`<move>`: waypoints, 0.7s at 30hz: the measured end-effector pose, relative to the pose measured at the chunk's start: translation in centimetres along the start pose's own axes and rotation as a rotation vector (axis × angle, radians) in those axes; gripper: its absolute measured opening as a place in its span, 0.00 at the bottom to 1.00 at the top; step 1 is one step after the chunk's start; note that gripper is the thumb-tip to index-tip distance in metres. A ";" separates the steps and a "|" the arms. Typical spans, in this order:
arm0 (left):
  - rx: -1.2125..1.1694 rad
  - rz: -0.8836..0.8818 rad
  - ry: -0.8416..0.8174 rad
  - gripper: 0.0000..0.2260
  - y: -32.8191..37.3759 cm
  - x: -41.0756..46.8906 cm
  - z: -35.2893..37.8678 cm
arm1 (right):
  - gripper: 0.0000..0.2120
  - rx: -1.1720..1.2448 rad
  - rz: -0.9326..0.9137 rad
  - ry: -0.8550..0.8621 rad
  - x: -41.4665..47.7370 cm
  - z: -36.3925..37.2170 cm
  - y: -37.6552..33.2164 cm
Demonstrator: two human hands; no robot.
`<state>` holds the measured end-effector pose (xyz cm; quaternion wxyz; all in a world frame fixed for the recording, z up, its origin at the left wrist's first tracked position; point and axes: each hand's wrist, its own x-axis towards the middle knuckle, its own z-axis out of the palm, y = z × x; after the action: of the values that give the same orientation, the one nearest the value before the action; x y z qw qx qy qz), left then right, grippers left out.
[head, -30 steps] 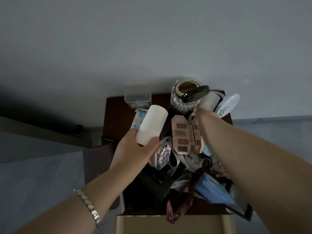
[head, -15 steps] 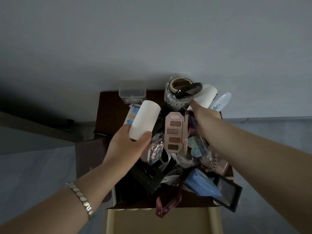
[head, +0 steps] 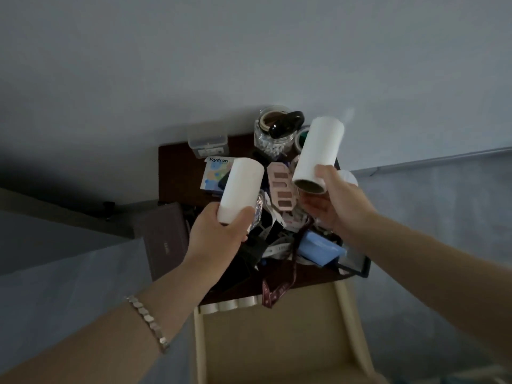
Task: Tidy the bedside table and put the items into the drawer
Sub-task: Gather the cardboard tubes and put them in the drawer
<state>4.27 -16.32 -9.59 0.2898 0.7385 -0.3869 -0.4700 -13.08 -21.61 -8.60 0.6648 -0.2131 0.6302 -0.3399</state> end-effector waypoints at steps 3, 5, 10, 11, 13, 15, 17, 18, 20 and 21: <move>0.042 0.003 -0.038 0.07 -2.5 -4.2 -0.1 | 0.06 -0.118 0.070 -0.145 -4.5 -1.2 3.5; 0.058 -0.037 -0.042 0.08 -5.1 -7.3 0.1 | 0.05 -0.238 0.179 -0.209 -6.9 -2.2 6.9; 0.136 -0.274 -0.120 0.12 -12.5 -12.7 1.8 | 0.07 -0.474 0.459 -0.218 -8.6 -5.0 15.6; 0.153 -0.331 -0.160 0.12 -14.2 -13.3 2.3 | 0.08 -0.543 0.480 -0.221 -8.4 -5.6 17.2; 0.200 -0.436 -0.223 0.13 -16.9 -13.7 3.7 | 0.09 -0.629 0.510 -0.225 -7.4 -6.9 20.2; 0.238 -0.539 -0.235 0.13 -18.8 -13.2 5.0 | 0.12 -0.644 0.538 -0.165 -6.1 -7.9 22.7; 0.265 -0.588 -0.225 0.15 -20.4 -12.3 6.8 | 0.14 -0.643 0.558 -0.085 -4.3 -8.8 24.9; 0.266 -0.582 -0.223 0.16 -21.1 -11.6 8.0 | 0.14 -0.642 0.559 -0.047 -3.2 -9.1 25.6; 0.199 -0.575 -0.242 0.19 -22.1 -9.9 10.8 | 0.11 -0.622 0.546 0.024 -0.8 -9.8 26.7; 0.135 -0.600 -0.265 0.21 -22.4 -9.0 12.2 | 0.10 -0.609 0.520 0.052 0.2 -9.9 27.0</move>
<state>-2.55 2.45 -27.88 0.0361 0.7695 -0.2166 -0.5997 -17.89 -2.00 -29.15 0.6189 -0.2252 0.7516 0.0370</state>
